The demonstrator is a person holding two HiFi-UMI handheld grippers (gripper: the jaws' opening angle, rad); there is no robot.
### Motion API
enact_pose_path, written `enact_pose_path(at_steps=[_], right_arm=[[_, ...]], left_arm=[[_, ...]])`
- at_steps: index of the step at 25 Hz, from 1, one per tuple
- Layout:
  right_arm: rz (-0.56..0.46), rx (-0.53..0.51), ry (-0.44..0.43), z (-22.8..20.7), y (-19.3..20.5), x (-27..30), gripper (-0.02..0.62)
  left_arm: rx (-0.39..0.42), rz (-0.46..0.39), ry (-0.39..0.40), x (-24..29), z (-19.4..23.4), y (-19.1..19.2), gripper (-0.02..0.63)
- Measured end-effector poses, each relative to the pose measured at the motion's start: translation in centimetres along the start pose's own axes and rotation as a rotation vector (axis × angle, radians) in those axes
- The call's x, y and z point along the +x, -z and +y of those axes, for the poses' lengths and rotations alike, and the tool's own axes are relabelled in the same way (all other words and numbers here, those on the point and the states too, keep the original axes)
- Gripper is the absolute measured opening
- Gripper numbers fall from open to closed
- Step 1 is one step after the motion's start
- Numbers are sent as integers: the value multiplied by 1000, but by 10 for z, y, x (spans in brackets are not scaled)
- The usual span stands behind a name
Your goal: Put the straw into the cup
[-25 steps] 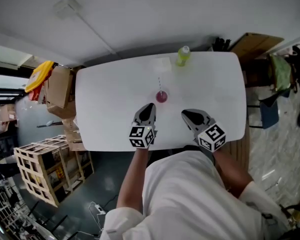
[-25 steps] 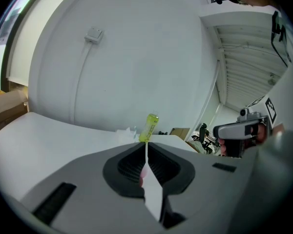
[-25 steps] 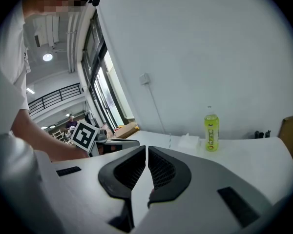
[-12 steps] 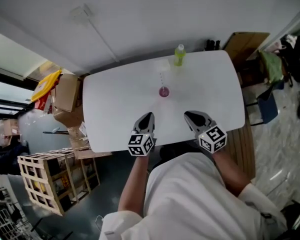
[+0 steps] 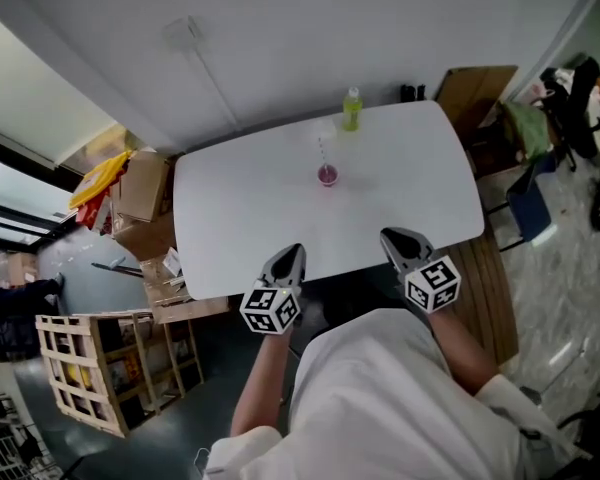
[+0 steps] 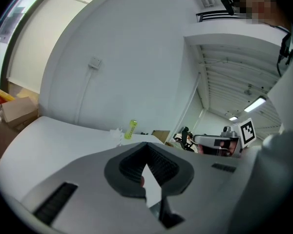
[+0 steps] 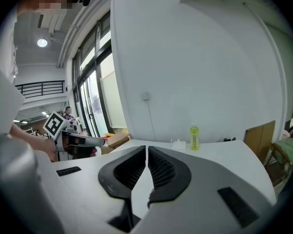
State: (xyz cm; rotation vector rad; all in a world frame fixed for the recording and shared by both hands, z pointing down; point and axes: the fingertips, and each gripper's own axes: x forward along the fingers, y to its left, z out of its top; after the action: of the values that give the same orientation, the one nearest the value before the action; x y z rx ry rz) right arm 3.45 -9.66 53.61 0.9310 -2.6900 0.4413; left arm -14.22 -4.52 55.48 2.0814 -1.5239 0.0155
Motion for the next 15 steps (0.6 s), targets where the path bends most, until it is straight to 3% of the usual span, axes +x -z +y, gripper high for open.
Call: enact_pose_path(at_steps=[8,15], right_arm=[[-12,-16,35,18,19,-41,38],[-33,-45,-15,10,11,-51,37]], left_arm=[[2,25,39,-36,-28,22,2],[-17,-7,24,-47,-44,33,2]])
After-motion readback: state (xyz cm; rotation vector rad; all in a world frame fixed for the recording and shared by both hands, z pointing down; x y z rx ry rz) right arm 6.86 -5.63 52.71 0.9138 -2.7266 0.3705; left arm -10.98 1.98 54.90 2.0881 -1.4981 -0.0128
